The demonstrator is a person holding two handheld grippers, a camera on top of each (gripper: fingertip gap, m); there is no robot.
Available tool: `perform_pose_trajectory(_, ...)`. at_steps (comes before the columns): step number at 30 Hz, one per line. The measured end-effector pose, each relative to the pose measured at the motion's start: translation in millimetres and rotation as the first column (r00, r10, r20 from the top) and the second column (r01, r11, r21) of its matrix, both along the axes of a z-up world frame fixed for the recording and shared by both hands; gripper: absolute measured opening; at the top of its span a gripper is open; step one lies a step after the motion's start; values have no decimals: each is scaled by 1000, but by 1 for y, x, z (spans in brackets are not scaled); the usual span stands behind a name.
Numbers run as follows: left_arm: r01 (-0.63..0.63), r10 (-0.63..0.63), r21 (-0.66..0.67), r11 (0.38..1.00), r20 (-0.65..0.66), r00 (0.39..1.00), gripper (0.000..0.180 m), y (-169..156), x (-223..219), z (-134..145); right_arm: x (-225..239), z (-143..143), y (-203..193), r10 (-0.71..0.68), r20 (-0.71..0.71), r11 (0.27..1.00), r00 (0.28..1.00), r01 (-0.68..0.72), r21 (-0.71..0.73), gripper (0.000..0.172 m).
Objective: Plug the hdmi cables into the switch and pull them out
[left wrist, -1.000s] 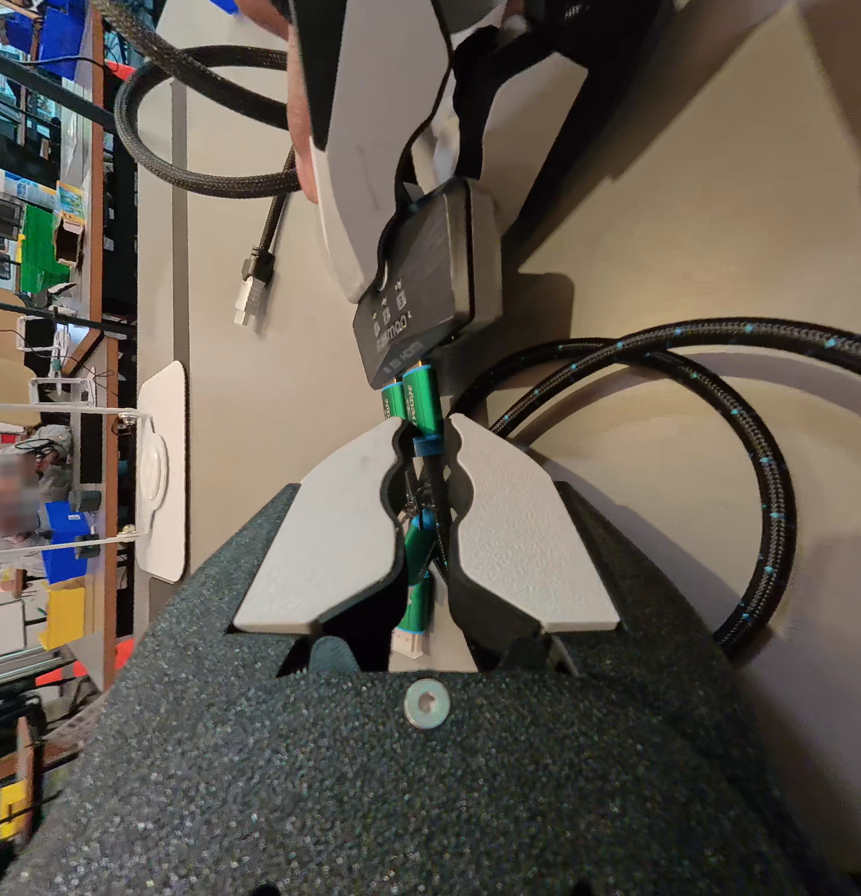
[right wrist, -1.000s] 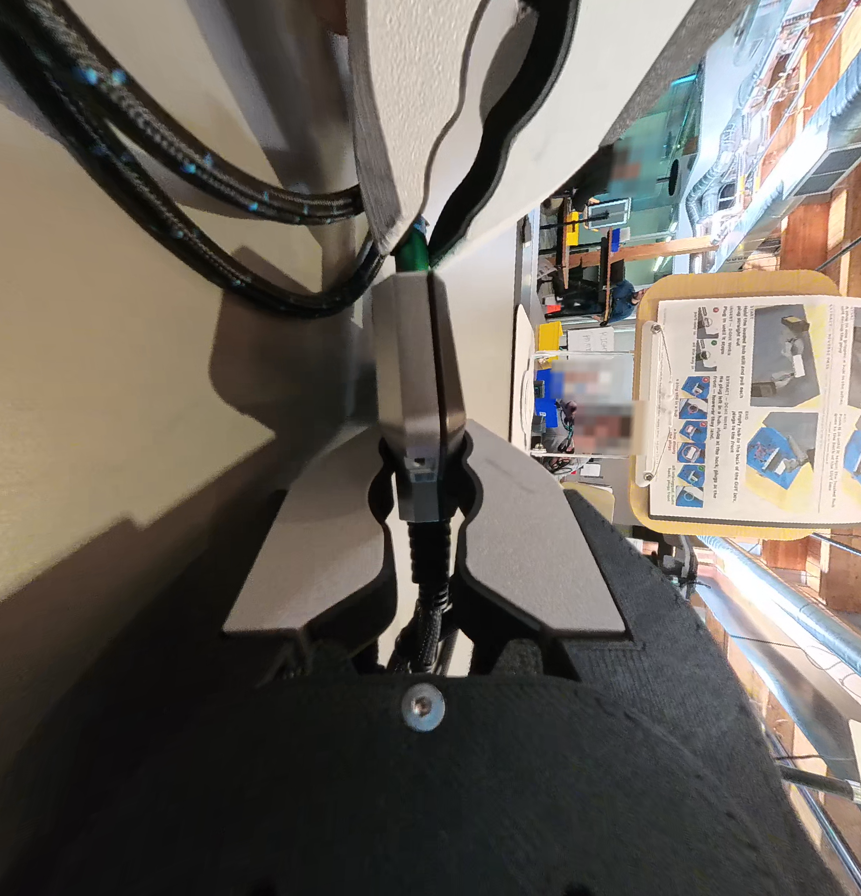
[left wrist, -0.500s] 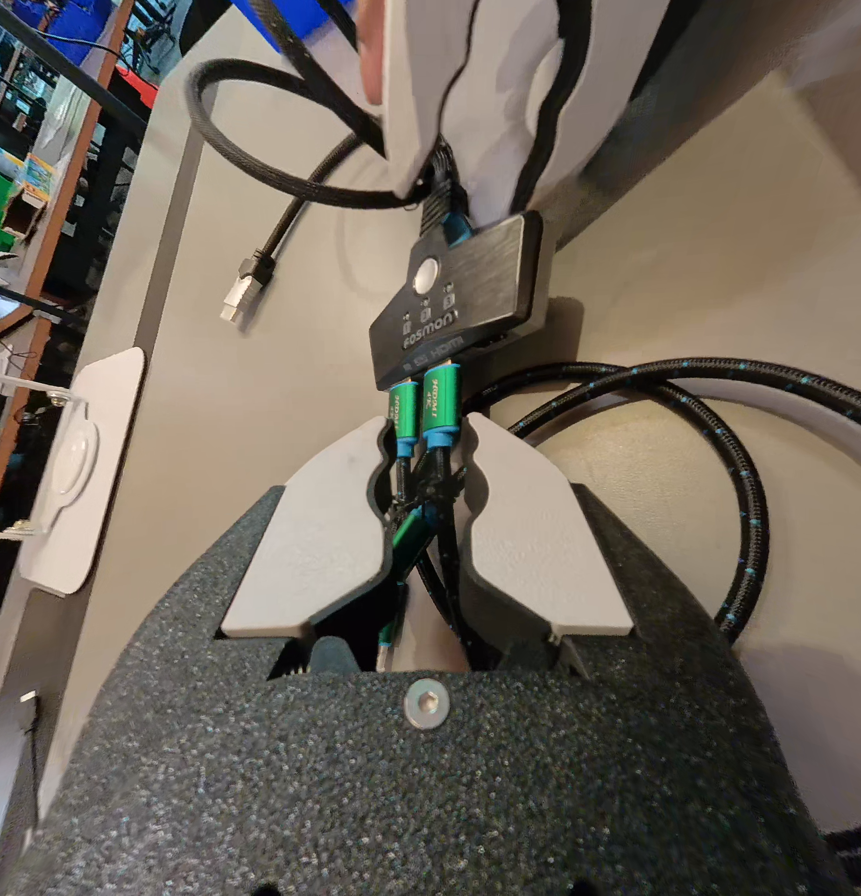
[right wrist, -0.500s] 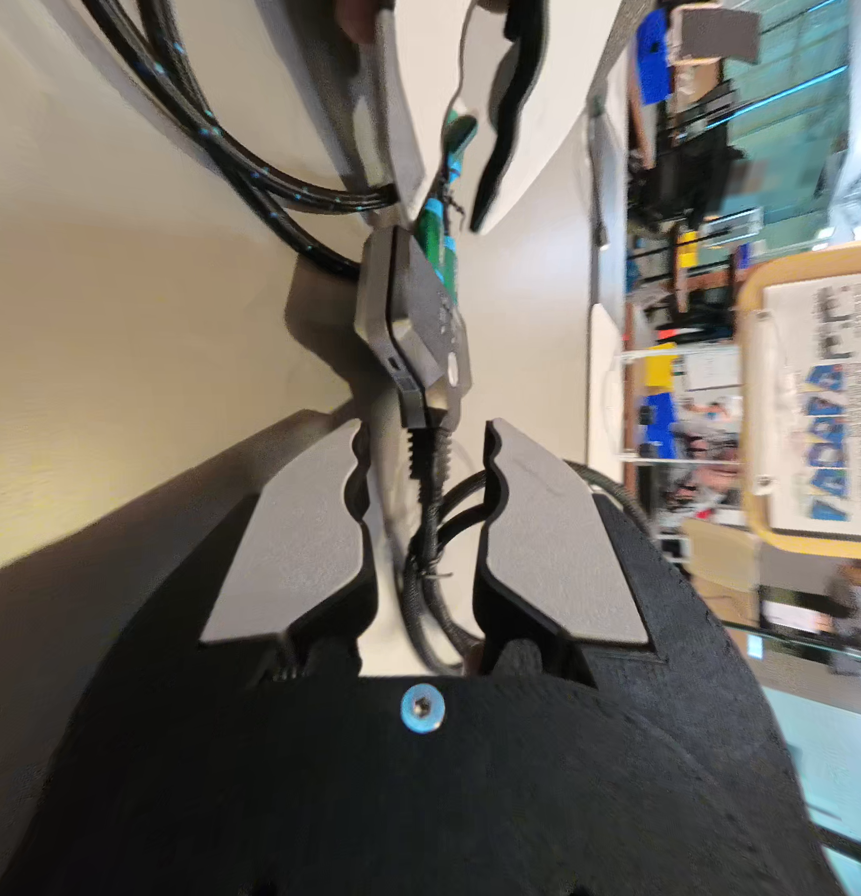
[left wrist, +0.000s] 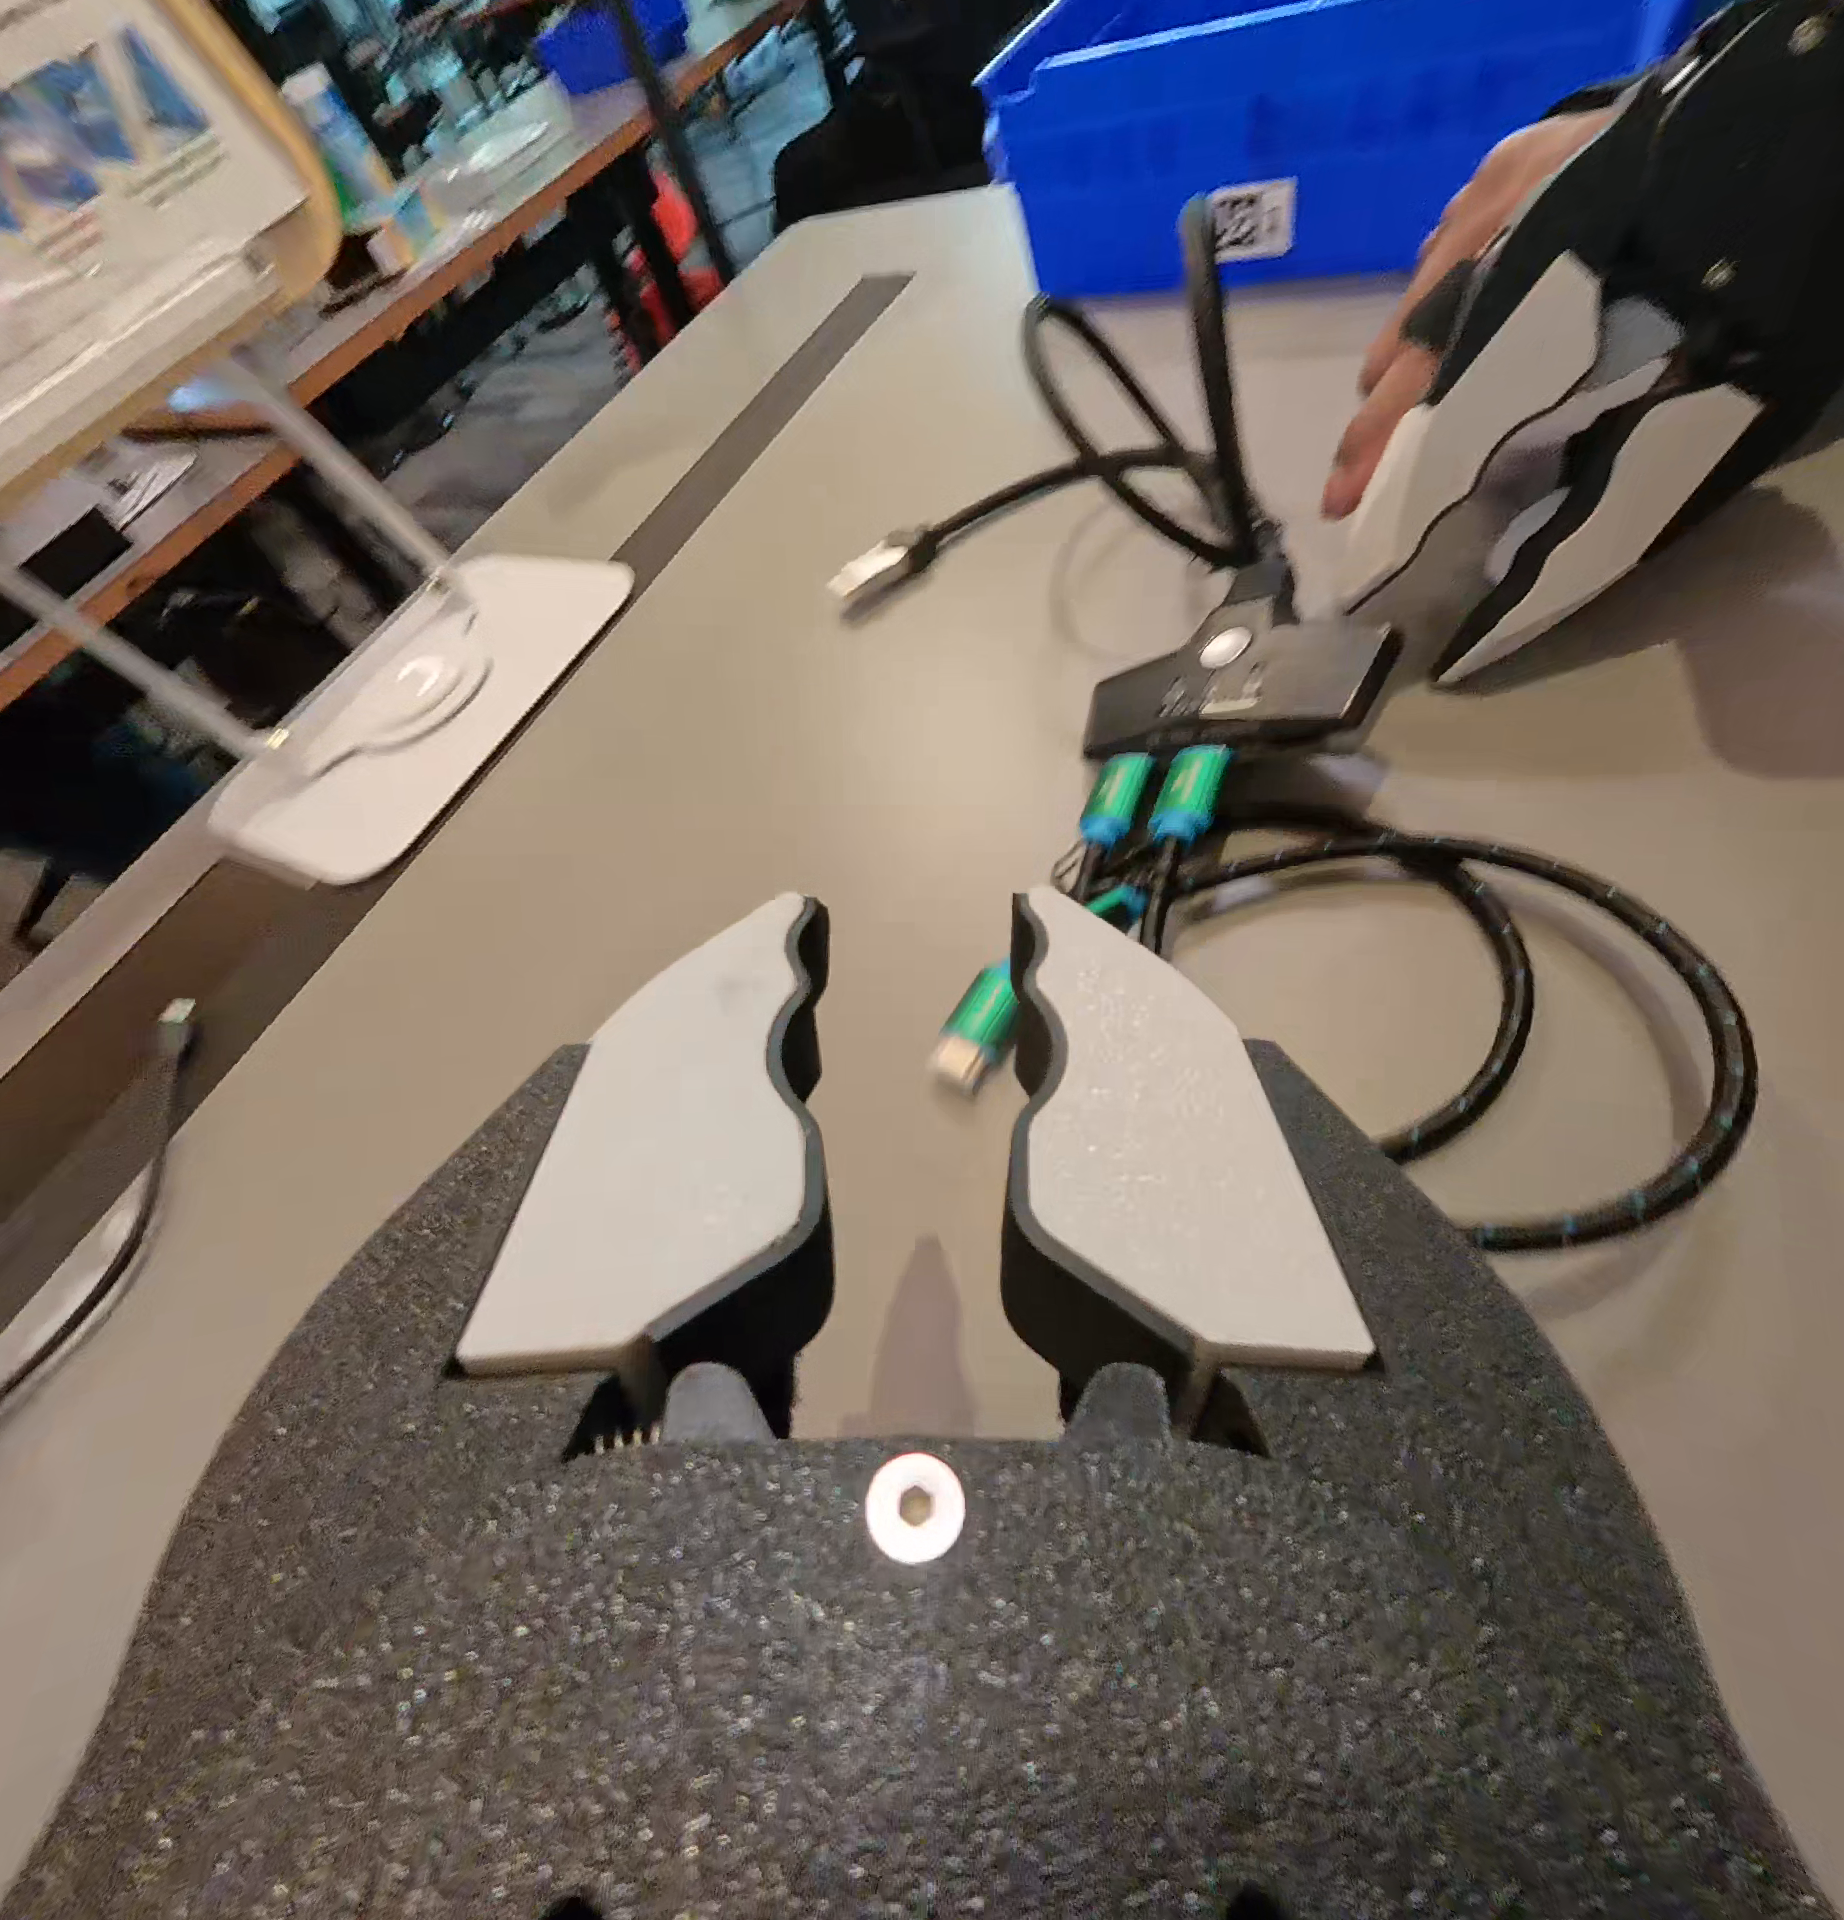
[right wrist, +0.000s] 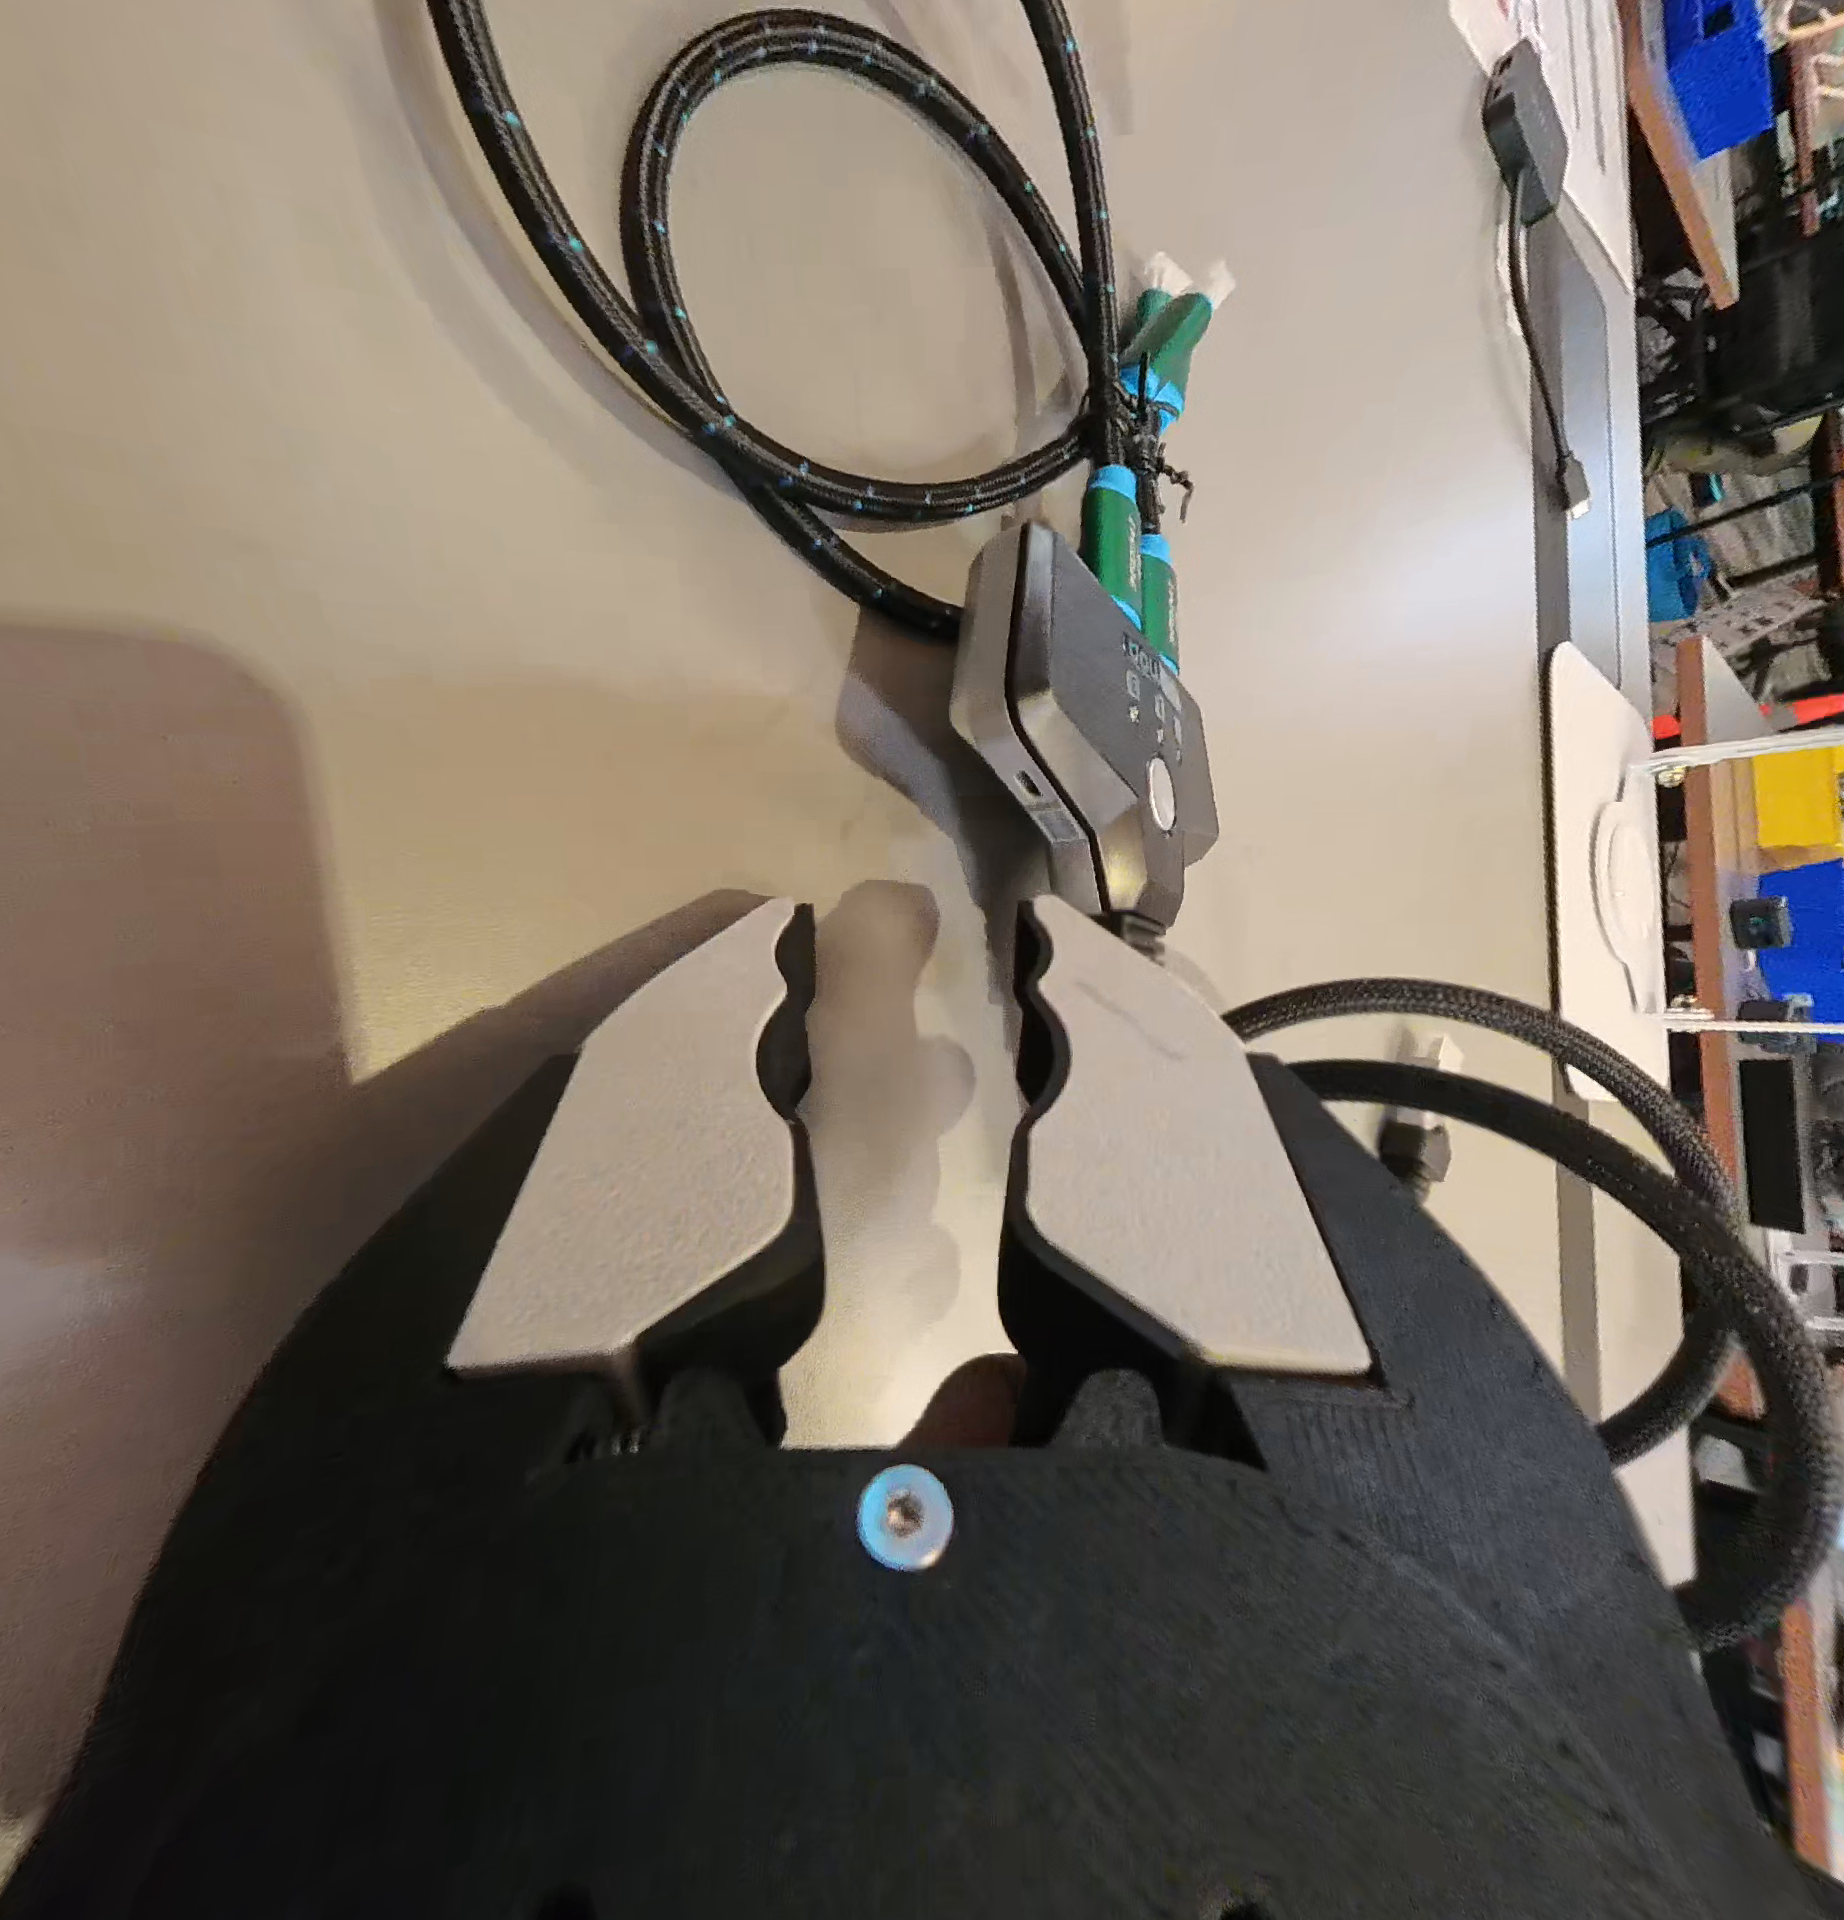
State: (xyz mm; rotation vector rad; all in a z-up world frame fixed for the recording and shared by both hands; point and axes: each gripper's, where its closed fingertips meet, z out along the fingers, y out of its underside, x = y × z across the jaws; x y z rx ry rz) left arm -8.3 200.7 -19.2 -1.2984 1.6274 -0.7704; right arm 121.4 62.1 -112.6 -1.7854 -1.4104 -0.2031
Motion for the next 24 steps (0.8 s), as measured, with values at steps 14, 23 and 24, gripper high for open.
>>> perform_pose_trajectory(14,-724,691,44,688,-343,636,36,160,-320,69,3,-4,-2,-8,-58,999,998,6,-36,27)
perform_pose_trajectory(23,-844,675,69,532,-636,373,31,225,-430,-32,11,-4,4,-64,-83,997,995,60,-46,23)
perform_pose_trajectory(24,-848,670,81,525,-653,353,31,231,-433,-42,12,-4,5,-71,-85,997,994,68,-48,23)
